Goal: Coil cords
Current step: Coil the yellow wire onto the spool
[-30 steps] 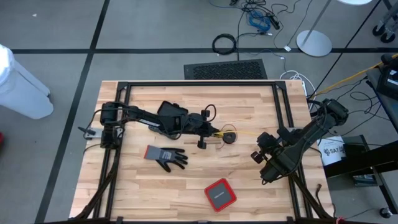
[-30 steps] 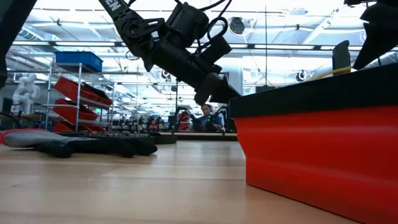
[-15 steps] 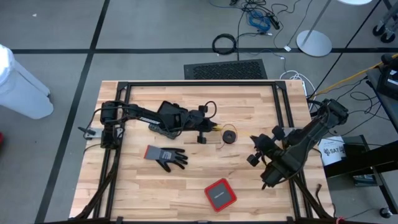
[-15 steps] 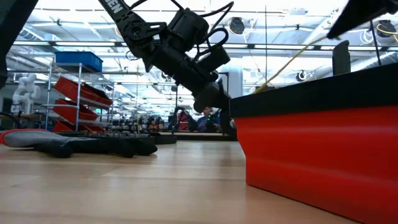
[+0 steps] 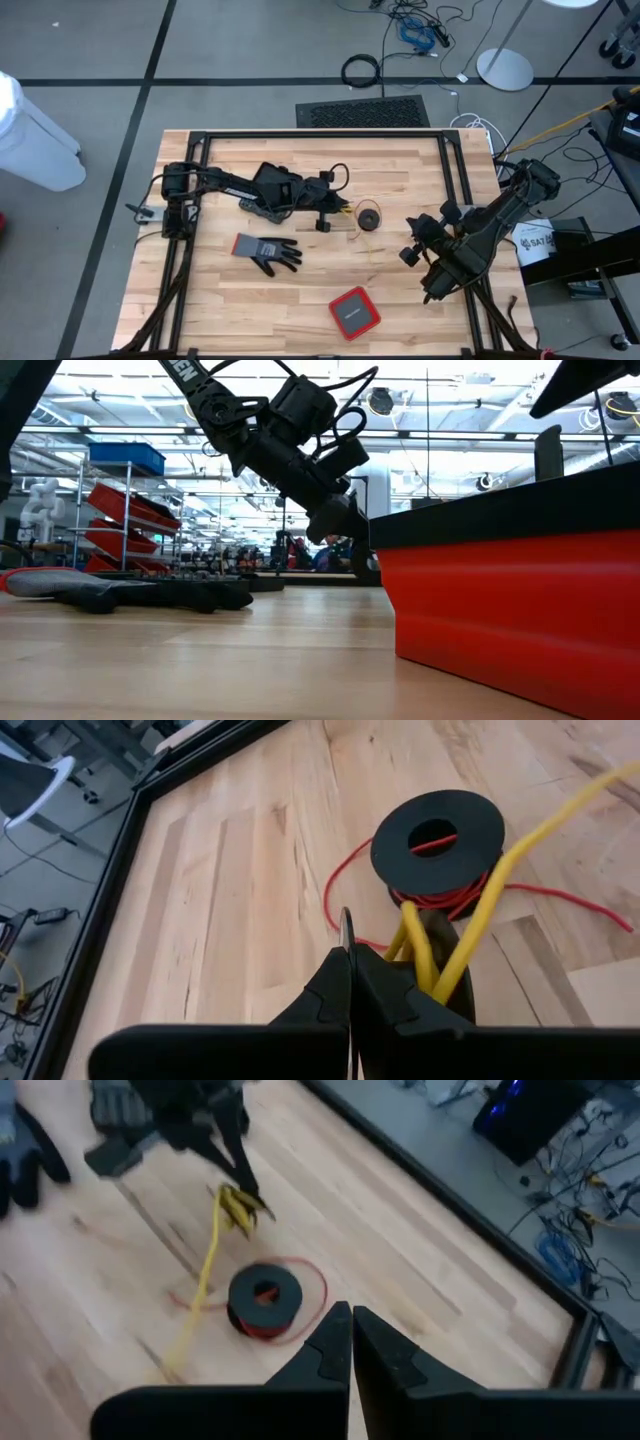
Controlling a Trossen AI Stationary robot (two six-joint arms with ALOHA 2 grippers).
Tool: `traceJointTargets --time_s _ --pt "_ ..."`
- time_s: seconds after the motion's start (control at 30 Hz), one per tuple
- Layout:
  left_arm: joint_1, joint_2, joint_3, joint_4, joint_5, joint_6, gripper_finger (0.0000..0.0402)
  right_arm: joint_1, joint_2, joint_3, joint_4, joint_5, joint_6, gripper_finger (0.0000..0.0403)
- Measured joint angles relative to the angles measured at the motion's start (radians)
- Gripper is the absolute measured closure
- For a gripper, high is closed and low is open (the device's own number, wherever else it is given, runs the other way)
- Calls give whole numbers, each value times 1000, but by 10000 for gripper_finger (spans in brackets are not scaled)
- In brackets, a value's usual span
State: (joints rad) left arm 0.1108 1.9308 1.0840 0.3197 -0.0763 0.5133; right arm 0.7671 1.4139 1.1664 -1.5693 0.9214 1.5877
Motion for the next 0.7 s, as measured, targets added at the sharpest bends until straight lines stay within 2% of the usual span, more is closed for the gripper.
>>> traceJointTargets --time_s 0.1,0.27,0.57,0.7 --pt "-1 0 0 0 1 0 401 -9 3 0 53 -59 -63 402" --pt "-4 0 0 3 1 0 401 -29 16 -13 253 -55 -223 396" --pt "-35 0 0 2 -30 19 401 -161 59 -193 794 -38 -513 327" --pt "-41 0 0 1 -37 26 401 -226 59 -288 993 -99 -590 305"
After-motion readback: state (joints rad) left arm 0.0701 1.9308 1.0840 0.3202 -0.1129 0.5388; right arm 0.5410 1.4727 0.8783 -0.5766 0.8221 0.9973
